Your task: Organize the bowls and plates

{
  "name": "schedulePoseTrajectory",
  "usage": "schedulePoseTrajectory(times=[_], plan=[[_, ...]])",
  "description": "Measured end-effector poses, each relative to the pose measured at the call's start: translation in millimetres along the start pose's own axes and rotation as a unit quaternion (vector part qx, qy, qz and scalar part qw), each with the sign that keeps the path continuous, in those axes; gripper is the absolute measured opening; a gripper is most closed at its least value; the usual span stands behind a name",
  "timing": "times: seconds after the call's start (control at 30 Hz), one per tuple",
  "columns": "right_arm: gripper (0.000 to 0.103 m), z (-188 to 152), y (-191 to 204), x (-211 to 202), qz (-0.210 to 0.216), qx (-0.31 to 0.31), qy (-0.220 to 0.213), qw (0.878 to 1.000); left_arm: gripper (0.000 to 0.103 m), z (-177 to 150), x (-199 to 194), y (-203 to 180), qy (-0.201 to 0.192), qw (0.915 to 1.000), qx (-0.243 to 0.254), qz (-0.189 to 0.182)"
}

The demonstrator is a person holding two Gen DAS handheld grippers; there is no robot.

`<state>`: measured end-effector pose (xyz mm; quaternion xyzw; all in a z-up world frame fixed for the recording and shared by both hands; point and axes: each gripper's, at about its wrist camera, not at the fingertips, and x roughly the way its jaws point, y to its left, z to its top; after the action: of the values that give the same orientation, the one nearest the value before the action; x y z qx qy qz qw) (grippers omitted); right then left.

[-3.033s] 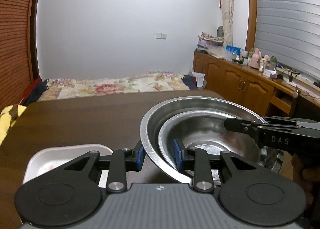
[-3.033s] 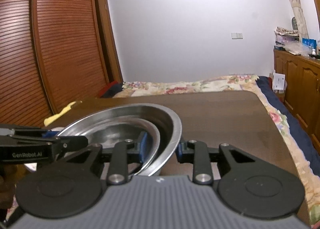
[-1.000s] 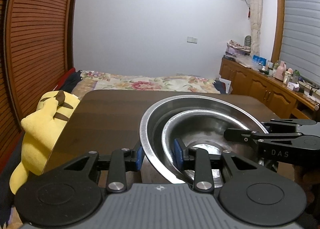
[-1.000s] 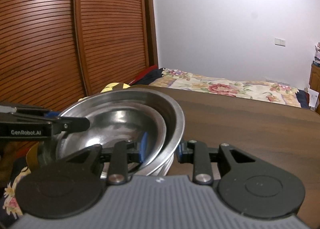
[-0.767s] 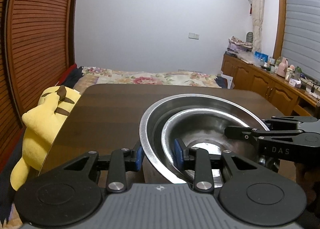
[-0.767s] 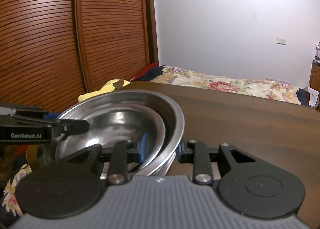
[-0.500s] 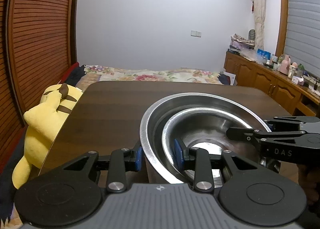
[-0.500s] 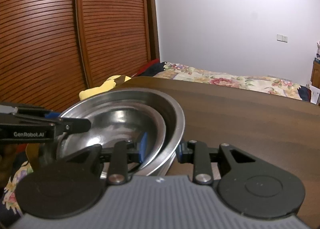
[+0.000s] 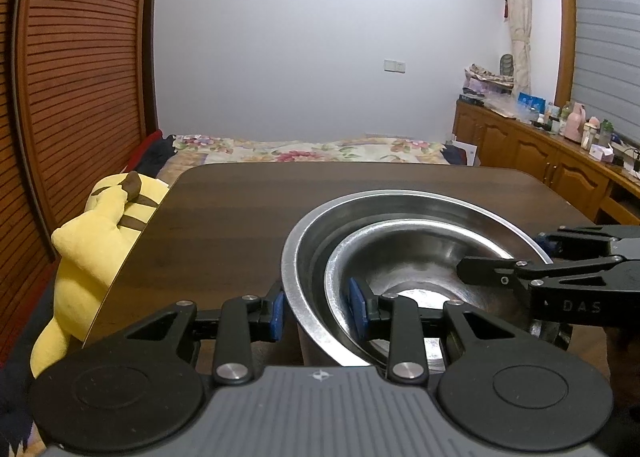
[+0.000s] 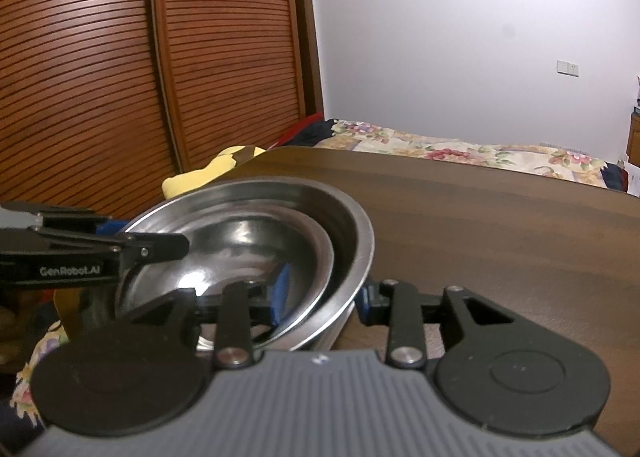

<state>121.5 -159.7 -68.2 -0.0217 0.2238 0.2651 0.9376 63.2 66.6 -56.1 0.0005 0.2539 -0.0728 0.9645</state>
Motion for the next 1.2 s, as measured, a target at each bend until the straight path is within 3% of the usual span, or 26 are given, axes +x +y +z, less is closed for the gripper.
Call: schedulePoseTrajectory(times=[0.1, 0.27, 0.57, 0.73, 0.8, 0.9, 1.2], plan=[[0.057, 2, -1, -3, -0.005, -0.001, -0.009, 1.000, 0.034, 0, 2, 0, 0.001, 1.0000, 0.000, 0.001], [0.058, 3, -5, -6, -0.011, 0.001, -0.015, 1.000, 0.038, 0, 2, 0, 0.001, 1.0000, 0.000, 0.004], [0.065, 9, -7, -19, -0.023, -0.002, -0.033, 0.999, 0.082, 7, -5, 1, -0.017, 0.9997, -0.001, 0.017], [0.082, 15, -10, -35, -0.038, -0.002, -0.054, 0.998, 0.099, 16, -16, -4, -0.035, 0.9992, -0.001, 0.021], [0.093, 18, -12, -44, -0.045, -0.002, -0.065, 0.997, 0.103, 21, -21, -8, -0.042, 0.9989, 0.001, 0.021], [0.102, 22, -16, -57, -0.057, 0.002, -0.080, 0.995, 0.103, 26, -29, -15, -0.049, 0.9984, 0.007, 0.028], [0.103, 26, -27, -87, -0.105, 0.027, -0.100, 0.989, 0.103, 32, -45, -40, -0.055, 0.9979, 0.017, 0.030]])
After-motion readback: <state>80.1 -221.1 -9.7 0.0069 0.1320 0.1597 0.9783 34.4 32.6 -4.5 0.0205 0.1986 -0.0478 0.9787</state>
